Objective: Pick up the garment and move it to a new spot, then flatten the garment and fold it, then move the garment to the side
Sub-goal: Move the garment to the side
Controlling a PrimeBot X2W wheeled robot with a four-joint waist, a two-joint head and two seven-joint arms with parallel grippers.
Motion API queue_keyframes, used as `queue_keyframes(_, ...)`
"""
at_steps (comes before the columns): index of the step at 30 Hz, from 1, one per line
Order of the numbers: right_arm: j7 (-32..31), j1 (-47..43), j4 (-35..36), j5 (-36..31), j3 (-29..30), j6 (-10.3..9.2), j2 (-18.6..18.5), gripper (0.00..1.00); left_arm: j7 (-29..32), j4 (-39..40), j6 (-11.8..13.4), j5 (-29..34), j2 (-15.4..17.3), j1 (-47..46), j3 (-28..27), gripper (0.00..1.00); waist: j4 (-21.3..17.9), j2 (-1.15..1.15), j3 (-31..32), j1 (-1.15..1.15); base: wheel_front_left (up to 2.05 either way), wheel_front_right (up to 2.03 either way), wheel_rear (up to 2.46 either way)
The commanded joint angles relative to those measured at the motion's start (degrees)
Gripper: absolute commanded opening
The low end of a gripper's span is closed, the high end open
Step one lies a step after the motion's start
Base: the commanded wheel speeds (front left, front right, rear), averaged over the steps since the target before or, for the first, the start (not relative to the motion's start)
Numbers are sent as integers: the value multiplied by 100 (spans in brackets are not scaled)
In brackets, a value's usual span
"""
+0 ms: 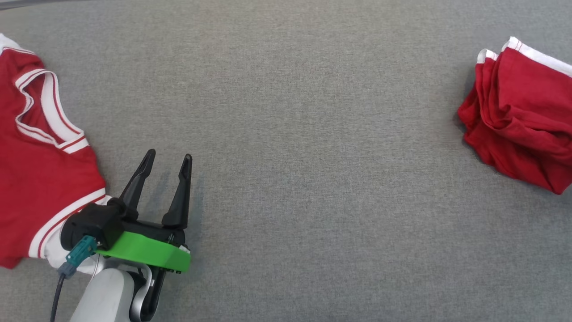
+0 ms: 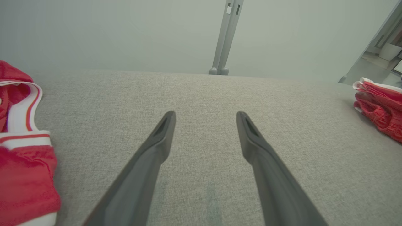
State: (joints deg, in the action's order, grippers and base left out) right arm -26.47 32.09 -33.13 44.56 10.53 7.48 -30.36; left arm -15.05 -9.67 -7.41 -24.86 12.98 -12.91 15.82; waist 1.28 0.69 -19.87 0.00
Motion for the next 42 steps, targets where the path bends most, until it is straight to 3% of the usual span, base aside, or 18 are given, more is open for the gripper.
queue_keyframes(1, 104, 57, -44, -160, 37, 2, 36, 0, -15, 49, -15, 61, 63, -52, -54, 100, -245, -69, -143, 0, 0, 0, 0)
queue_keyframes(12, 489, 324, -36, -1121, 203, 1, 437, 0, 16, 416, 19, 207, 268, -192, -122, 100, -943, -69, -586, 0, 0, 0, 0)
queue_keyframes(19, 774, 937, -357, -1878, 336, 1, 377, 0, 164, 651, 31, 243, 322, -327, -26, 100, -826, -69, -832, 0, 0, 0, 0)
queue_keyframes(29, 1181, 1570, -825, -3087, 246, 1, -111, 0, 272, 862, 79, 256, 415, -259, 25, 100, -512, -69, -956, 0, 0, 0, 0)
queue_keyframes(30, 1247, 1626, -889, -3220, 260, 1, -153, 26, 280, 882, 76, 255, 415, -252, 37, 100, -481, -69, -965, 0, 0, 0, 0)
queue_keyframes(32, 1355, 1715, -1026, -3478, 272, 1, -158, 100, 307, 920, 103, 244, 410, -231, 42, 100, -444, -69, -985, 0, 0, 0, 0)
queue_keyframes(42, 1986, 1868, -1645, -4058, 511, 1, -92, 100, 223, 950, 239, 133, 373, -110, -35, 100, -568, -69, -838, 0, 0, 0, 0)
